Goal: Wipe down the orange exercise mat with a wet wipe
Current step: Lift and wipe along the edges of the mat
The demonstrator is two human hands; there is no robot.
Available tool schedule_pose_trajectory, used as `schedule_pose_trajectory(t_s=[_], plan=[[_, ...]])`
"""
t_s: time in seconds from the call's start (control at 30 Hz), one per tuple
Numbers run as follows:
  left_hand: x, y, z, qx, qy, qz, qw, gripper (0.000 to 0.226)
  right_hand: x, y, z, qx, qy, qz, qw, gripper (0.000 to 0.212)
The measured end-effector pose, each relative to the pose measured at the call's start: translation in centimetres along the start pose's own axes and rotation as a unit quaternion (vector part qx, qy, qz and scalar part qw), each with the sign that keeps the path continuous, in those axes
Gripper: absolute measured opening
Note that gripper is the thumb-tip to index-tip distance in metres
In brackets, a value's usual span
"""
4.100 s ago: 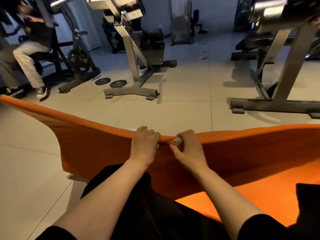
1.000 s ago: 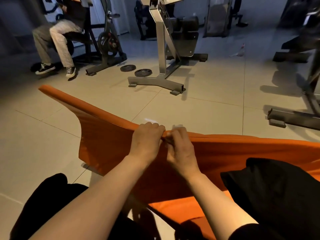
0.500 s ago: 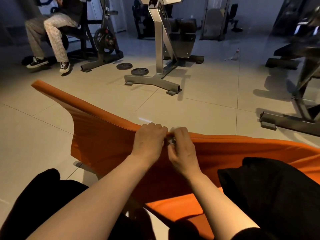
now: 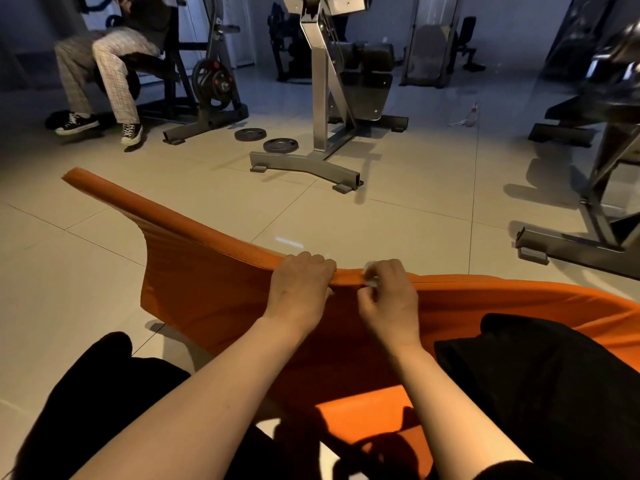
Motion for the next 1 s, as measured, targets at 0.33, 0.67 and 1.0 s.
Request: schedule_pose_trajectory(t_s=[0.33, 0.67, 1.0], plan=[[0.1, 0.1, -0.3, 0.008, 0.007, -0.011, 1.000, 0.018, -2.4, 1.2, 0.8, -0.031, -0.039, -0.040, 0.998, 0.023], [0.7, 0.5, 0.0, 0.019, 0.018, -0.012, 1.000, 0.021, -0.2, 1.7, -1.4, 0.082, -0.011, 0.083, 0.993, 0.029], [1.0, 0.8, 0.4, -0.029, 0.009, -0.004, 1.000, 0.021, -2.5, 2.2, 1.7, -0.051, 0.077, -0.088, 0.992, 0.040]])
Point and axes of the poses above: each hand's wrist, its own y-axis away from the middle knuckle, its own z-axis out of the palm, x = y × z, the point moved 4 cm from there along -y, towards the middle knuckle
